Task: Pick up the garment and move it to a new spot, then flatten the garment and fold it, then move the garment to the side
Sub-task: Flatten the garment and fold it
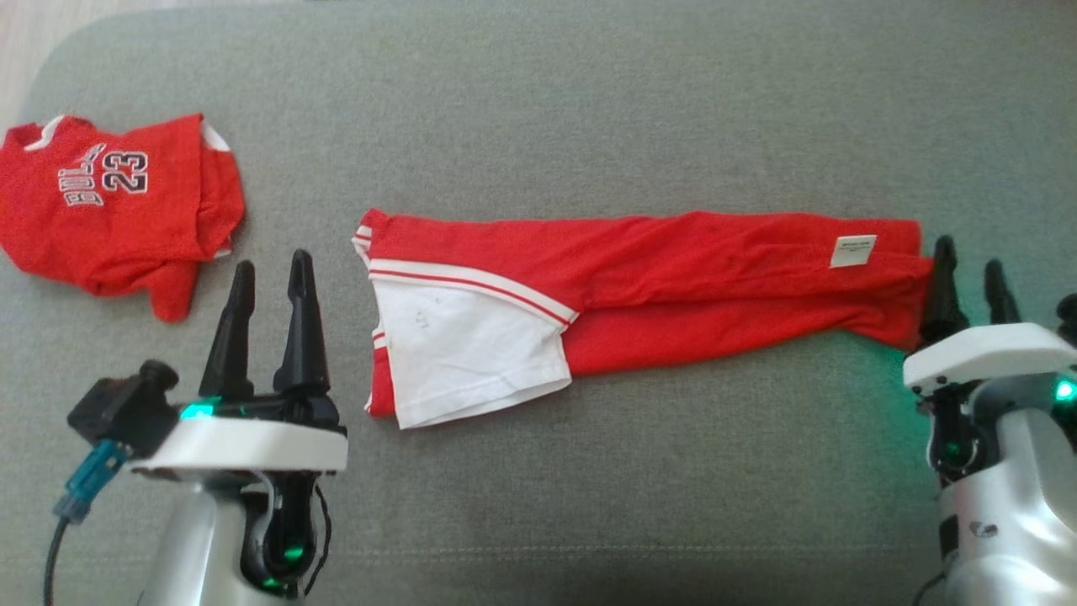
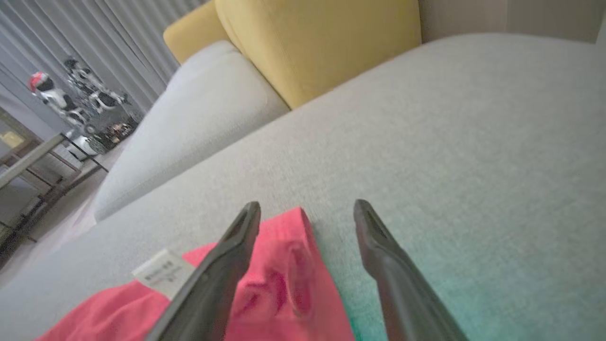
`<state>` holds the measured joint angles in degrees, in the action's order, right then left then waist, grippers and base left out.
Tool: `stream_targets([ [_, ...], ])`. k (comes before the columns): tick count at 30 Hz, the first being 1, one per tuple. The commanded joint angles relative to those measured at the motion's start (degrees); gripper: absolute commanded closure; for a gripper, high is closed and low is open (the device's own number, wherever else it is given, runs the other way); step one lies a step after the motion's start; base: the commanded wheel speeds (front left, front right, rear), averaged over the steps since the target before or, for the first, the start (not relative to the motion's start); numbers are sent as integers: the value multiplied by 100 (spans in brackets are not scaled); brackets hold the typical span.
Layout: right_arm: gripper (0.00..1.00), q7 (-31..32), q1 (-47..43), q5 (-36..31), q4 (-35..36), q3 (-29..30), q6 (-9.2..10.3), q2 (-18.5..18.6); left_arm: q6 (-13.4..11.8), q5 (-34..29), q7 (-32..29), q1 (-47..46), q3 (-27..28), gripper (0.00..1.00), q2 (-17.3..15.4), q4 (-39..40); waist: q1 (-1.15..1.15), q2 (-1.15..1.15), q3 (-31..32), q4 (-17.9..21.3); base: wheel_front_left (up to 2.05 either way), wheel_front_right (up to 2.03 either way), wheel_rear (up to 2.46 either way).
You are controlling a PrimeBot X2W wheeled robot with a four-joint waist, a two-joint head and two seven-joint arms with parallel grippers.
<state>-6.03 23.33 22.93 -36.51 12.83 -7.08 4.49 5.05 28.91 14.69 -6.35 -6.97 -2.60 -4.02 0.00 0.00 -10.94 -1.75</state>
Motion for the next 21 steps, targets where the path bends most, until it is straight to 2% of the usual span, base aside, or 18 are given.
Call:
stream_targets([
  [1, 0, 76, 211, -70, -11, -74, -41, -33, -5, -22, 30, -245, 148, 0, -28, 174, 0, 0, -43, -39, 0, 0, 0],
  [8, 0, 326, 432, -528, -809, -29, -41, -69, -27, 11, 30, -336, 192, 0, -28, 148, 0, 0, -65, -71, 0, 0, 0],
  [17, 0, 652, 573, -560, -1373, -185, -41, -119, -57, 52, 30, -395, 207, 0, -28, 142, 0, 0, -74, -94, 0, 0, 0],
  [18, 63, 654, 580, -557, -1377, -259, -41, -120, -62, 55, 30, -398, 209, 0, -28, 143, 0, 0, -74, -94, 0, 0, 0],
  [19, 100, 646, 581, -538, -1376, -314, -41, -121, -67, 57, 30, -399, 212, 0, -28, 144, 0, 0, -73, -94, 0, 0, 0],
  [21, 100, 673, 571, -509, -1377, -440, -41, -104, -72, 58, 30, -393, 227, 0, -28, 139, 0, 0, -62, -92, 0, 0, 0],
])
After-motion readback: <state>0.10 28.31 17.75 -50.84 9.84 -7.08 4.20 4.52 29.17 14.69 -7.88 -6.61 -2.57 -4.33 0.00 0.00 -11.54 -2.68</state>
